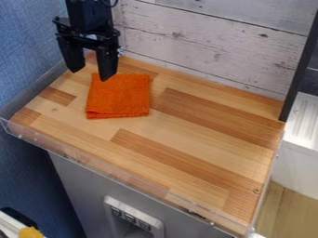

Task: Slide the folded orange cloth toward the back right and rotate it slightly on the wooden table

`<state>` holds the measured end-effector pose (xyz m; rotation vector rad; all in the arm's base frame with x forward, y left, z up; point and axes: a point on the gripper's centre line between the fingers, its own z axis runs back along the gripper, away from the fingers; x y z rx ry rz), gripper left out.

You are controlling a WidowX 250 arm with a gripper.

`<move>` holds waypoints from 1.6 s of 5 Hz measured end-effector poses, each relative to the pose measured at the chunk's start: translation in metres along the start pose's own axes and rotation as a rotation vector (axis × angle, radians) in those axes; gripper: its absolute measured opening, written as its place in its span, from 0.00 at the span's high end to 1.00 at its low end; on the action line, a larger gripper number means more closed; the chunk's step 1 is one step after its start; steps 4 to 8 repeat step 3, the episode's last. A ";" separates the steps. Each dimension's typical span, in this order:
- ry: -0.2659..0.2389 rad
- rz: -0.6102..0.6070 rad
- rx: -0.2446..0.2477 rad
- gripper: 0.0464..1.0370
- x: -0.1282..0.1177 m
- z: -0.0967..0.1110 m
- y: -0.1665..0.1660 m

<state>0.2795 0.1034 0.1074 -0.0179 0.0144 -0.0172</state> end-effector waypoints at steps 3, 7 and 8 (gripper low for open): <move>-0.011 0.036 0.023 0.04 0.003 -0.001 -0.001; -0.011 0.036 0.023 0.04 0.003 -0.001 -0.001; -0.011 0.036 0.023 0.04 0.003 -0.001 -0.001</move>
